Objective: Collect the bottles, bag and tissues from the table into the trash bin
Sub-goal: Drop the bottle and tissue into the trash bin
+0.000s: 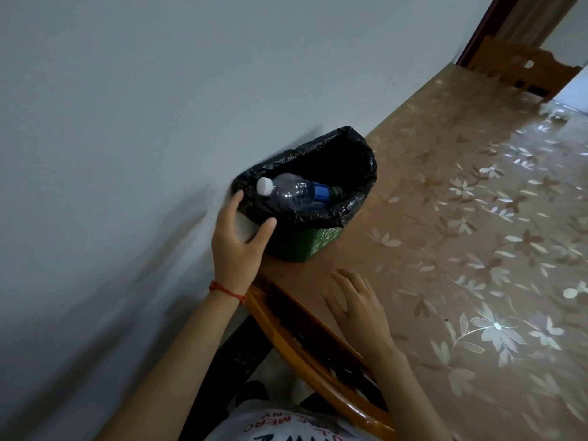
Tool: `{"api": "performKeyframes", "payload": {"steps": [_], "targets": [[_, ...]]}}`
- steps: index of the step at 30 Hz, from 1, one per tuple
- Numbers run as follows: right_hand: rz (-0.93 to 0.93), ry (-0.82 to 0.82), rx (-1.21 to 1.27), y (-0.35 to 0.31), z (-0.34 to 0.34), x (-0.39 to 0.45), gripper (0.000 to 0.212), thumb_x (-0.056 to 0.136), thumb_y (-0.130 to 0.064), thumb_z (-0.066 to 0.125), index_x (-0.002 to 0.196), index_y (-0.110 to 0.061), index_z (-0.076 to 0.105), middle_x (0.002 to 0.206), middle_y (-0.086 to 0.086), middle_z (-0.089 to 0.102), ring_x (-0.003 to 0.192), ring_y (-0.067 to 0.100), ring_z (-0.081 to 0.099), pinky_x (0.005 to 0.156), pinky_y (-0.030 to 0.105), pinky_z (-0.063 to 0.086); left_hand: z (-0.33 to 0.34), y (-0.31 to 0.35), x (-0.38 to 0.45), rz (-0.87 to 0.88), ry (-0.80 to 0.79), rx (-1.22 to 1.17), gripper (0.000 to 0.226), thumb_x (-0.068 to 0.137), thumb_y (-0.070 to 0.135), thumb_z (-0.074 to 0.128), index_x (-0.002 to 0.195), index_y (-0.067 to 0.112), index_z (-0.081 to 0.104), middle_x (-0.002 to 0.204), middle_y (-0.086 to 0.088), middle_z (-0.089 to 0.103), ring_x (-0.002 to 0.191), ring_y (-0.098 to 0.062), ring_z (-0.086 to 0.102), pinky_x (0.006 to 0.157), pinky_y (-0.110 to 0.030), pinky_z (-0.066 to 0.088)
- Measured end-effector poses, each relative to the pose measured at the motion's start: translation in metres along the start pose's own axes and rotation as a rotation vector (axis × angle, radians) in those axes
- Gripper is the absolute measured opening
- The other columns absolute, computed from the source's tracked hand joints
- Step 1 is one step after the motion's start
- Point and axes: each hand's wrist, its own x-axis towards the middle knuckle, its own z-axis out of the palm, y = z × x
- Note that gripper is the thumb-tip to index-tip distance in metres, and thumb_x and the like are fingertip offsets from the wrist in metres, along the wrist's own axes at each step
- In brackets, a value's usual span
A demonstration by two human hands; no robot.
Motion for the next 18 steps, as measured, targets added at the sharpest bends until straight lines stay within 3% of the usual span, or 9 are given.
{"api": "performKeyframes", "payload": {"steps": [3,6,7,12,18], "targets": [[0.018,-0.002,-0.006,-0.005,0.001,-0.004,0.037,0.088,-0.029,0.059,0.121,-0.012,0.057,0.125,0.007,0.058,0.116,0.023,0.052,0.091,0.034,0.046,-0.009,-0.017,-0.021,0.089,-0.135,0.213,0.068,0.076,0.046,0.058,0.131,0.008,0.045,0.133,-0.003,0.046,0.124,-0.013,0.041,0.101,-0.011,0.030],[0.053,-0.013,-0.042,-0.006,0.002,-0.010,0.040,0.087,-0.030,0.060,0.122,-0.011,0.056,0.127,0.009,0.056,0.118,0.024,0.051,0.093,0.034,0.045,-0.014,-0.034,-0.034,0.114,-0.333,0.456,0.074,0.078,0.056,0.043,0.133,0.007,0.042,0.138,-0.015,0.045,0.131,-0.027,0.038,0.108,-0.038,0.033],[0.066,-0.020,-0.063,-0.006,0.002,-0.012,0.042,0.087,-0.030,0.060,0.124,-0.012,0.054,0.130,0.009,0.055,0.120,0.024,0.050,0.094,0.034,0.044,-0.016,-0.040,-0.037,0.146,-0.400,0.557,0.077,0.078,0.059,0.036,0.135,0.007,0.041,0.140,-0.015,0.044,0.133,-0.028,0.036,0.110,-0.041,0.031],[0.163,-0.061,-0.138,-0.003,0.003,-0.027,0.046,0.090,-0.035,0.053,0.131,-0.016,0.046,0.140,0.007,0.045,0.129,0.023,0.040,0.101,0.038,0.041,-0.019,-0.054,-0.040,0.311,-0.627,0.871,0.085,0.078,0.065,0.014,0.140,0.011,0.032,0.147,-0.012,0.036,0.138,-0.027,0.026,0.113,-0.041,0.018],[0.260,-0.006,-0.199,-0.005,-0.006,-0.050,0.046,0.088,-0.035,0.054,0.127,-0.010,0.050,0.136,0.013,0.049,0.127,0.029,0.044,0.099,0.044,0.042,-0.008,-0.049,-0.045,0.395,-0.766,0.920,0.070,0.090,0.053,0.034,0.145,0.013,0.019,0.153,-0.009,0.023,0.142,-0.024,0.013,0.115,-0.038,0.007]]}}
